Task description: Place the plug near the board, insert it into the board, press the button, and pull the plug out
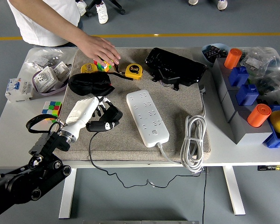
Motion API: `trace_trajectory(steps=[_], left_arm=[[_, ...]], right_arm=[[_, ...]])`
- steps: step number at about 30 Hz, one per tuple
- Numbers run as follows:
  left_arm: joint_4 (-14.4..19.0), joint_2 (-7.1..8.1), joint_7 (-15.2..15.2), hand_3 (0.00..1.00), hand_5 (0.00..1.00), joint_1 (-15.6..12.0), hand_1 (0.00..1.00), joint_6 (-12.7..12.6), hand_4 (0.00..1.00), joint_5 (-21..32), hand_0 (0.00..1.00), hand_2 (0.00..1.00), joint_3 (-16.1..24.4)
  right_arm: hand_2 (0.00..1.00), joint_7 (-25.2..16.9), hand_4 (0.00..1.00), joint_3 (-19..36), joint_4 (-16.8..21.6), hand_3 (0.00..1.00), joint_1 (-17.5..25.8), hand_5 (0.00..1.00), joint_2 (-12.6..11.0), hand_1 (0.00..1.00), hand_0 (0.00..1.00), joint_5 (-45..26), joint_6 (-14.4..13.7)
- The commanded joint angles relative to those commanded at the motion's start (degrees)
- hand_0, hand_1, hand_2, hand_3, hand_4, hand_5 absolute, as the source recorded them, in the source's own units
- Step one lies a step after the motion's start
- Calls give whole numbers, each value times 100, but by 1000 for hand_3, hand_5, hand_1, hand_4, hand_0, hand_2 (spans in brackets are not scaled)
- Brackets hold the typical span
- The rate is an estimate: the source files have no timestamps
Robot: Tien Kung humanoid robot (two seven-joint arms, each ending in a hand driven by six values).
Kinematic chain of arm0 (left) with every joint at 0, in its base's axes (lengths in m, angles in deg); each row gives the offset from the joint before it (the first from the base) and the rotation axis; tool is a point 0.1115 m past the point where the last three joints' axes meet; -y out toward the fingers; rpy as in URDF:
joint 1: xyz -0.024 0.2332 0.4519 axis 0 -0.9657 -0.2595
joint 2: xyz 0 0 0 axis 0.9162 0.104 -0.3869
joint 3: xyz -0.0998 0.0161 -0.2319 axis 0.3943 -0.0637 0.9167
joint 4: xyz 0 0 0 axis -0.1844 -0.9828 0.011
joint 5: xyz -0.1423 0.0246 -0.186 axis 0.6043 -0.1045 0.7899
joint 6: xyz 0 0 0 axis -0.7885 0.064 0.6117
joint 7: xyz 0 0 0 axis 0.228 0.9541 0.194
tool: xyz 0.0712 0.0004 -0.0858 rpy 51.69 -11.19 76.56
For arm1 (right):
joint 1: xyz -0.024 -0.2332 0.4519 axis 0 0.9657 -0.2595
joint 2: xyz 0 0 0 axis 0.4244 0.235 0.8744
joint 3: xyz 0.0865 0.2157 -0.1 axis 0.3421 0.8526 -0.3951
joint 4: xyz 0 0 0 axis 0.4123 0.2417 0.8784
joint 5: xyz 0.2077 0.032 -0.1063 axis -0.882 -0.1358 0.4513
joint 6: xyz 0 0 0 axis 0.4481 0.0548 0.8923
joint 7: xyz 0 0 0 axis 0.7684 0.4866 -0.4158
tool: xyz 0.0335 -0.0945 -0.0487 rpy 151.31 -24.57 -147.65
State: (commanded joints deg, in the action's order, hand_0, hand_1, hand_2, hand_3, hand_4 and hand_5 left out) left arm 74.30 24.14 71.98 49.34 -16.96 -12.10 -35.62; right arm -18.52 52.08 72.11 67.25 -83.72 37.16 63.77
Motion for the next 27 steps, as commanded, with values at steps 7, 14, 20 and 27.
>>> trace_trajectory(steps=[7,14,20,27], left_arm=[[-154,-26,-480,543,2,477,362,186,801,637,231,435,-402],[-396,-172,-590,543,2,895,357,268,804,524,234,436,-742],[-621,-319,-689,544,2,1115,358,300,805,427,238,438,-1021],[-878,-452,-747,547,2,1286,372,270,803,298,243,445,-1210]], right_arm=[[648,-3,994,-3,2,566,-11,558,-7,676,653,-6,0],[647,-3,994,-11,-2,566,-13,558,-9,676,653,-21,3],[647,-5,994,-17,0,566,-12,558,-10,676,654,-27,4],[647,-6,995,-27,1,566,-23,556,-10,677,653,-32,6]])
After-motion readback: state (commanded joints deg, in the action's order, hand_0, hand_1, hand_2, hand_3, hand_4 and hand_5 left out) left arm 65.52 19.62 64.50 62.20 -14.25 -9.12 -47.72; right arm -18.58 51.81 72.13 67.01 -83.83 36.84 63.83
